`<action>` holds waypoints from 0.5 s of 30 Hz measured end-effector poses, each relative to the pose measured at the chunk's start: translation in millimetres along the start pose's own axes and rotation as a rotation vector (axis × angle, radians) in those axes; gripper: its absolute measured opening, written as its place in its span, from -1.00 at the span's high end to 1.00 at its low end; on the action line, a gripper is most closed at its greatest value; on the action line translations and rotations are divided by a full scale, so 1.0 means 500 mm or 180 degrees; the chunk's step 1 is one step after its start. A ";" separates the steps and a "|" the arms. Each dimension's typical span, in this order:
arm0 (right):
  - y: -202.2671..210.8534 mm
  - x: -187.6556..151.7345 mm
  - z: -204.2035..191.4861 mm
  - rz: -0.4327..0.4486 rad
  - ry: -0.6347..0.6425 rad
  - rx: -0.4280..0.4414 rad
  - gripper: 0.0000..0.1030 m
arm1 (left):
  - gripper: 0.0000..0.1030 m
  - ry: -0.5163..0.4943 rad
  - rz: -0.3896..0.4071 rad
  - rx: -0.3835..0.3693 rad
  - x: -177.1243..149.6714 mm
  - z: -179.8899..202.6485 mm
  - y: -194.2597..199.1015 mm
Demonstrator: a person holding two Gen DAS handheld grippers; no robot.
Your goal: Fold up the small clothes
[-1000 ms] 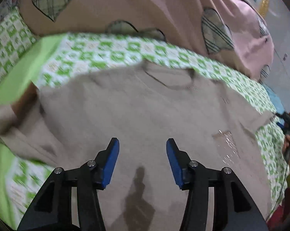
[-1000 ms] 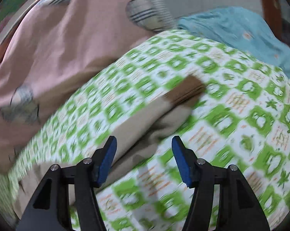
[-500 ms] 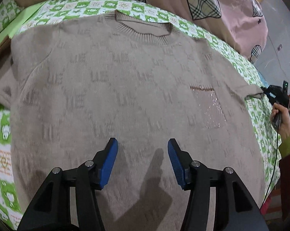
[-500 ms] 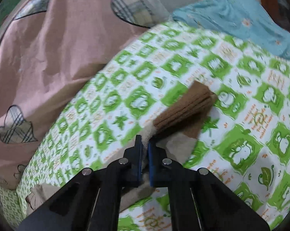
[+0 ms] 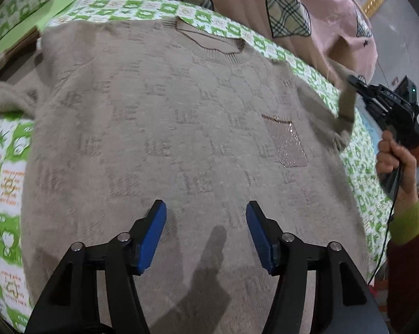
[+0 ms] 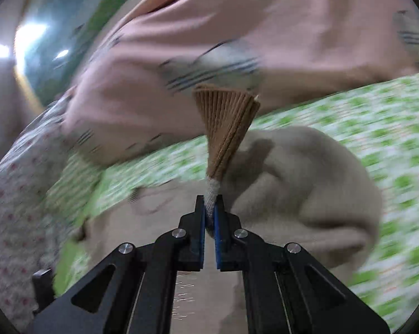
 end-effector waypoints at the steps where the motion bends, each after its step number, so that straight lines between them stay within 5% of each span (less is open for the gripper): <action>1: -0.023 -0.027 -0.030 -0.0103 0.0027 0.0102 0.88 | -0.21 0.0040 0.0020 -0.0002 -0.006 -0.006 0.008; 9: -0.211 -0.269 -0.208 -0.0908 0.0284 0.0510 0.88 | -0.27 0.0277 0.0220 -0.0125 -0.025 -0.057 0.063; 15: -0.265 -0.370 -0.256 -0.1196 0.0453 0.0554 0.87 | -0.29 0.0470 0.0312 -0.0208 -0.026 -0.095 0.078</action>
Point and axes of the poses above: each gripper's, at about its wrist camera, not at the fingertips, and y roughly against the way its jaws point, z to its right, x to its top, the point moved 8 cm from there along -y, roughly the way its jaws point, and after that the axes turned 15 degrees about -y, right-handed, at the moved point
